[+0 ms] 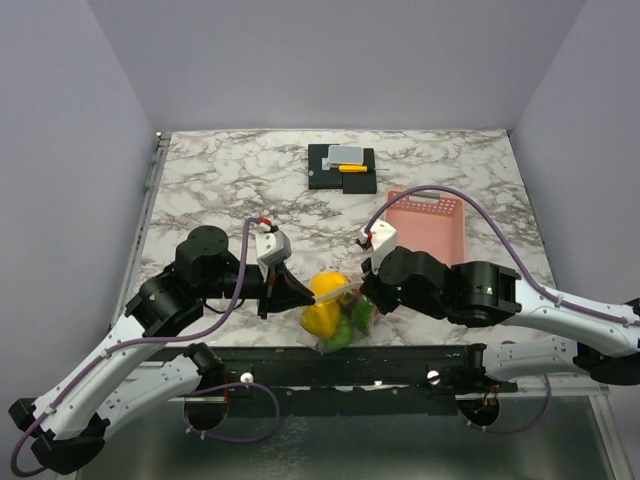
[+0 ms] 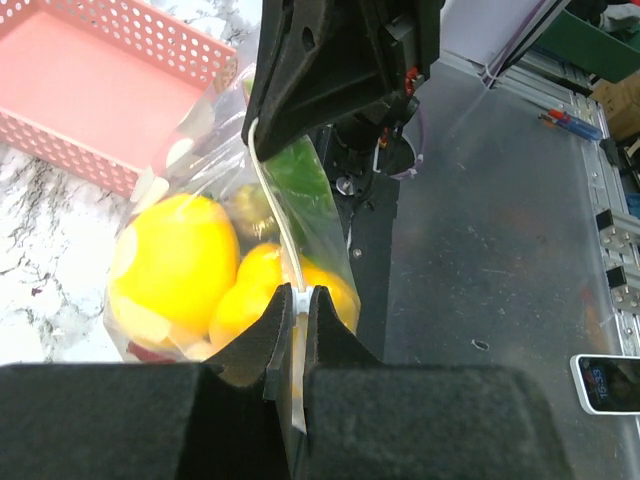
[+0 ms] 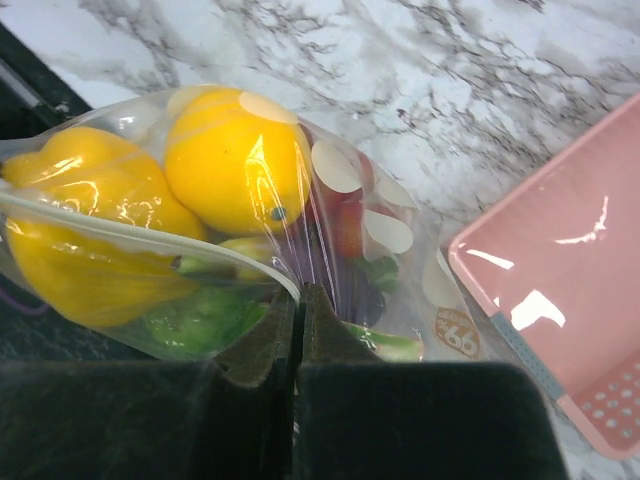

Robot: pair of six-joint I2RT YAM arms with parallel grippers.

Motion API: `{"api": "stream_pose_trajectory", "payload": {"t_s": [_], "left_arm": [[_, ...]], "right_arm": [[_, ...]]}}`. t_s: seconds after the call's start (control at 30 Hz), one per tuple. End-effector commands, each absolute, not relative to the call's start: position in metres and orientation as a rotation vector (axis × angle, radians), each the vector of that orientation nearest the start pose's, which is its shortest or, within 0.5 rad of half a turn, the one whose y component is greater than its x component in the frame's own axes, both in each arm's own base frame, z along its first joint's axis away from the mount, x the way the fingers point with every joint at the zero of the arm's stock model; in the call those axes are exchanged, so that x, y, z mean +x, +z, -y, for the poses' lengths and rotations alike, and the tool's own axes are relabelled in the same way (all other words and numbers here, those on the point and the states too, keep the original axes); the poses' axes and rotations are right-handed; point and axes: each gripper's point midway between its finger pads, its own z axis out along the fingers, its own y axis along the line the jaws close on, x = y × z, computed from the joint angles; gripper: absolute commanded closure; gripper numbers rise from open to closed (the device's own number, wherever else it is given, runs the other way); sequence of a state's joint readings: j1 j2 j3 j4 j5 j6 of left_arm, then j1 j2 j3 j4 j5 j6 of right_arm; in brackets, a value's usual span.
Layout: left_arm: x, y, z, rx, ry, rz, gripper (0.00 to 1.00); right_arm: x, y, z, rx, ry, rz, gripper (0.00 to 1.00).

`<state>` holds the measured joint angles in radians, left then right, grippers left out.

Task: Place the food in the zip-top bag and seal the zipper
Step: Zip the zipper food storage bag, then place the zipper food storage bag at the center of the board.

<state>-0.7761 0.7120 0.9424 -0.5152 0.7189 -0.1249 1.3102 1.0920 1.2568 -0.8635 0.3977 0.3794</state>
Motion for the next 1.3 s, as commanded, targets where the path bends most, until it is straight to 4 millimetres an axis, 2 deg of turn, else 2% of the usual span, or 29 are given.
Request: {"api": "stream_pose_trajectory", "payload": {"t_s": [0.0, 0.33, 0.43, 0.53, 0.63, 0.7, 0.8, 0.9, 1.03, 1.27], "left_arm": [[0.058, 0.326, 0.232, 1.14, -1.3, -1.579, 1.0], [0.064, 0.331, 0.221, 1.051, -1.231, -1.604, 1.0], [0.066, 0.333, 0.219, 1.034, -1.219, -1.601, 1.0], [0.07, 0.332, 0.219, 1.015, -1.203, -1.613, 0.93], [0.078, 0.329, 0.218, 0.978, -1.165, -1.64, 0.81], [0.088, 0.326, 0.217, 0.938, -1.121, -1.662, 0.67], [0.112, 0.323, 0.21, 0.829, -1.003, -1.705, 0.53], [0.142, 0.325, 0.194, 0.679, -0.835, -1.725, 0.42], [0.167, 0.333, 0.176, 0.518, -0.704, -1.715, 0.3], [0.184, 0.344, 0.139, 0.277, -0.587, -1.616, 0.15]], "right_arm": [[0.155, 0.245, -0.203, -0.698, 0.094, -2.134, 0.99], [0.165, 0.258, -0.189, -0.55, 0.038, -2.111, 0.99], [0.164, 0.261, -0.197, -0.559, 0.085, -2.102, 0.99], [0.163, 0.262, -0.206, -0.576, 0.128, -2.095, 0.99], [0.163, 0.265, -0.215, -0.586, 0.166, -2.084, 0.99], [0.163, 0.268, -0.221, -0.592, 0.198, -2.072, 0.99], [0.164, 0.273, -0.228, -0.594, 0.229, -2.052, 0.99], [0.167, 0.276, -0.238, -0.6, 0.246, -2.037, 0.99], [0.172, 0.28, -0.251, -0.597, 0.246, -2.024, 0.99], [0.185, 0.299, -0.27, -0.586, 0.224, -1.966, 0.99]]}}
